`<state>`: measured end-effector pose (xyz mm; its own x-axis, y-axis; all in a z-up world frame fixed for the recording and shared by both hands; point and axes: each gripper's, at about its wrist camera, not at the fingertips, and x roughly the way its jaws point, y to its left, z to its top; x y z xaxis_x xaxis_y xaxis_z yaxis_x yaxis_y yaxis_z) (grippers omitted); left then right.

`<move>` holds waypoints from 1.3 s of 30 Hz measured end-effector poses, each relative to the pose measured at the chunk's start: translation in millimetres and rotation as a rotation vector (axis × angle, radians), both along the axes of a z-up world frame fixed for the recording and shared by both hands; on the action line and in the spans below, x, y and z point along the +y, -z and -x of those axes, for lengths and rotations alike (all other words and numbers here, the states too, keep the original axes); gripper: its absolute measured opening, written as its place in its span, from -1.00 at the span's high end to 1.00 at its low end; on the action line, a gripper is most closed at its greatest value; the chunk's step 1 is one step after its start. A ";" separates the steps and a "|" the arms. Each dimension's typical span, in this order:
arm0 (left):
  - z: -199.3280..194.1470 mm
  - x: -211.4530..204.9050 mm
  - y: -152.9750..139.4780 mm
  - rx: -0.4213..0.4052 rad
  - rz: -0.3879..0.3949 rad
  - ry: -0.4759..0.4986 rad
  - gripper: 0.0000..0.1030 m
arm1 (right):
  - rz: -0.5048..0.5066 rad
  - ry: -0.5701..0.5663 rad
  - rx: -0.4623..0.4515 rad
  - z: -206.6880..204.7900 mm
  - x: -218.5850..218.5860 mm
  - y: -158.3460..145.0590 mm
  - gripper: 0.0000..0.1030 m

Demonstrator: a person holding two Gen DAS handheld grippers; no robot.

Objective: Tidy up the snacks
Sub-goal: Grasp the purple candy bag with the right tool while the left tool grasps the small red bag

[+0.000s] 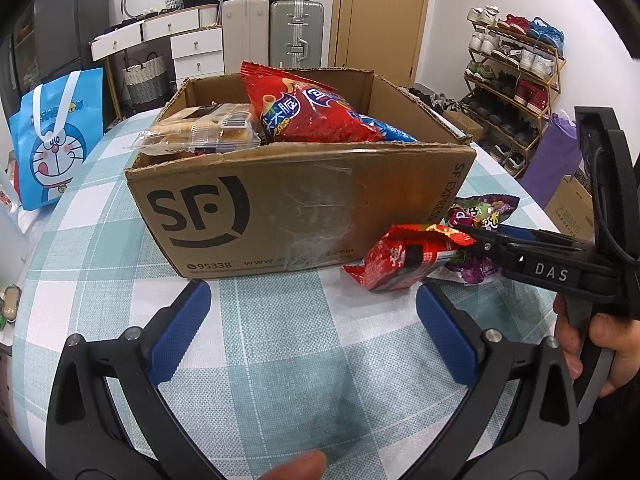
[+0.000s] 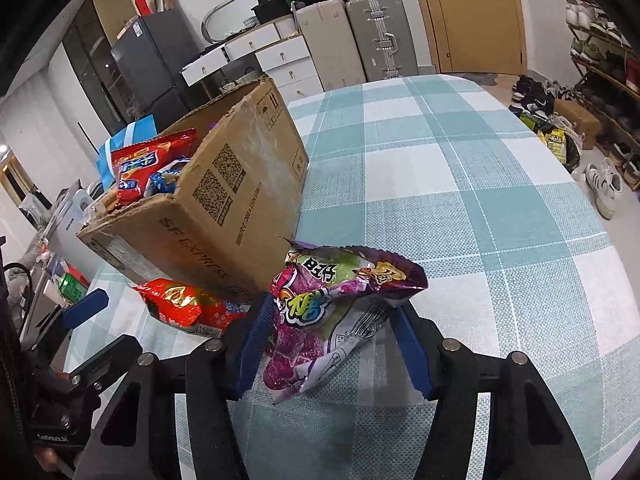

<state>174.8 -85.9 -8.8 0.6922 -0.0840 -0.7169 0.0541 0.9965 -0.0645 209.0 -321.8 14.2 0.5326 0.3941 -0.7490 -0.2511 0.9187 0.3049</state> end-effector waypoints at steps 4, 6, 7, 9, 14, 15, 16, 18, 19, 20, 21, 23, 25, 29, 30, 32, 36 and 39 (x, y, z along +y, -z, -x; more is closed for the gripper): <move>1.5 -3.4 0.7 0.001 -0.004 0.007 -0.99 | -0.013 0.015 -0.026 1.8 -6.3 -6.6 -0.02; 2.4 -4.8 0.6 -0.001 -0.007 0.012 -0.99 | -0.020 0.025 -0.040 3.1 -9.3 -11.2 -0.01; 2.4 -6.1 0.7 -0.001 -0.009 0.016 -0.99 | -0.027 0.032 -0.049 3.8 -11.2 -13.9 -0.01; 2.3 -10.4 0.7 -0.002 -0.016 0.029 -0.99 | -0.045 0.040 -0.067 5.0 -15.7 -17.8 -0.01; 0.8 -24.7 0.8 -0.014 -0.045 0.054 -0.99 | -0.063 0.066 -0.095 7.4 -24.8 -25.2 -0.01; 0.7 -27.5 1.3 -0.014 -0.049 0.060 -0.99 | -0.062 0.070 -0.097 7.8 -26.2 -26.0 -0.01; 0.3 -29.7 1.5 -0.013 -0.051 0.064 -0.99 | -0.062 0.073 -0.097 7.8 -27.7 -26.5 -0.01; -1.2 -34.3 3.5 -0.010 -0.050 0.082 -0.93 | -0.062 0.080 -0.096 7.9 -30.3 -26.4 -0.01; -2.0 -37.8 4.3 -0.008 -0.051 0.088 -0.89 | -0.061 0.083 -0.096 7.8 -31.0 -26.4 -0.01; -2.8 -40.9 5.2 -0.005 -0.056 0.092 -0.82 | -0.061 0.085 -0.094 7.6 -31.5 -26.2 -0.01; -3.6 -44.0 6.0 -0.004 -0.061 0.098 -0.78 | -0.063 0.085 -0.093 7.5 -32.1 -26.2 -0.01; -4.4 -51.2 7.8 0.000 -0.065 0.109 -0.73 | -0.063 0.087 -0.093 8.0 -32.6 -26.3 -0.01; -7.3 -54.9 8.8 0.006 -0.064 0.118 -0.67 | -0.065 0.087 -0.092 8.0 -33.1 -26.2 -0.01; -12.4 -67.8 10.5 0.014 -0.066 0.133 -0.63 | -0.069 0.093 -0.089 8.9 -35.5 -26.2 -0.01; -13.3 -70.3 10.7 0.014 -0.067 0.135 -0.61 | -0.069 0.094 -0.089 9.1 -35.8 -26.2 -0.01; -17.4 -75.9 10.8 0.016 -0.068 0.140 -0.55 | -0.071 0.095 -0.088 8.0 -35.7 -25.6 -0.01; -28.0 -80.4 11.2 0.016 -0.067 0.130 -0.47 | -0.069 0.094 -0.090 8.2 -35.8 -25.8 -0.01; -32.3 -83.4 11.5 0.015 -0.069 0.128 -0.27 | -0.072 0.094 -0.089 8.2 -35.8 -25.8 -0.01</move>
<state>207.1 -169.3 -20.2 0.6682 -0.1209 -0.7341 0.1801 0.9837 0.0019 200.8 -357.7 40.0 0.6329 0.3900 -0.6688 -0.1938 0.9162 0.3508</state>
